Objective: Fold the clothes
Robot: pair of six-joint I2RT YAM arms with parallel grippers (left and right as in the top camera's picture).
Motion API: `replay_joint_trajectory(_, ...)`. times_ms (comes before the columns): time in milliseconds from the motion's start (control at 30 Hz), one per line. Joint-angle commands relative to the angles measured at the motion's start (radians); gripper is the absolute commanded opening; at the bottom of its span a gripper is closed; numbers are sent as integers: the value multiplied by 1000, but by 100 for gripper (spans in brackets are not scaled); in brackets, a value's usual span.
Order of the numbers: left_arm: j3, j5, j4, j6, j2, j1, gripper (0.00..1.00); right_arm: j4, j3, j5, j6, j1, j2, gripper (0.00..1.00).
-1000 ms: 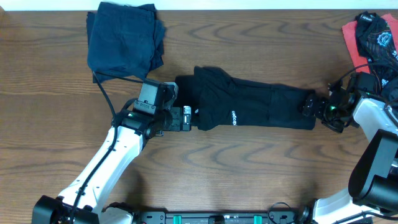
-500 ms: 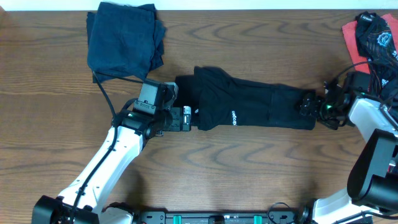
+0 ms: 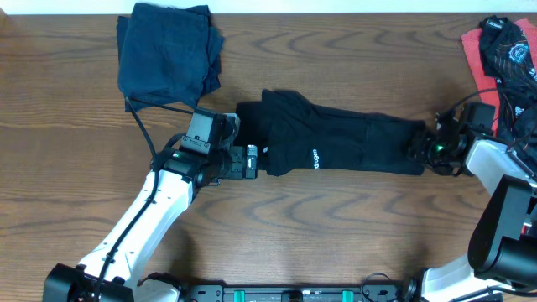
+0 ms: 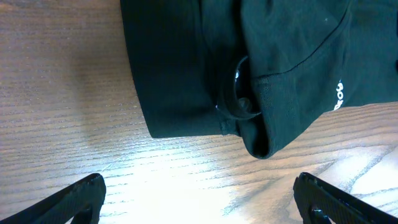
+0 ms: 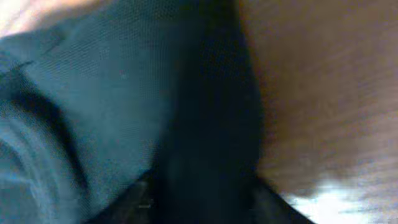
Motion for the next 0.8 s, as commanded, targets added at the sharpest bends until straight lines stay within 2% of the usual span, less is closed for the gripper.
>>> replay_joint_trajectory(0,4,10,-5,8,4,4,98,0,-15,-7,43,10,6,25)
replay_joint_trajectory(67,4,10,-5,8,4,4,98,3,-13,-5,50,9,6,5)
replay_joint_trajectory(100,4,10,-5,8,4,4,98,1,-10,-5,50,9,6,1)
replay_joint_trajectory(267,4,10,-16,8,4,4,98,-66,50,3,49,-19,5,1)
replay_joint_trajectory(367,4,10,-19,8,4,4,98,-169,127,45,26,-51,5,1)
replay_joint_trajectory(600,4,10,-19,9,4,4,98,-417,274,257,3,-70,5,1)
replay_joint_trajectory(767,4,10,-18,9,4,4,98,-462,295,276,8,-69,4,1)
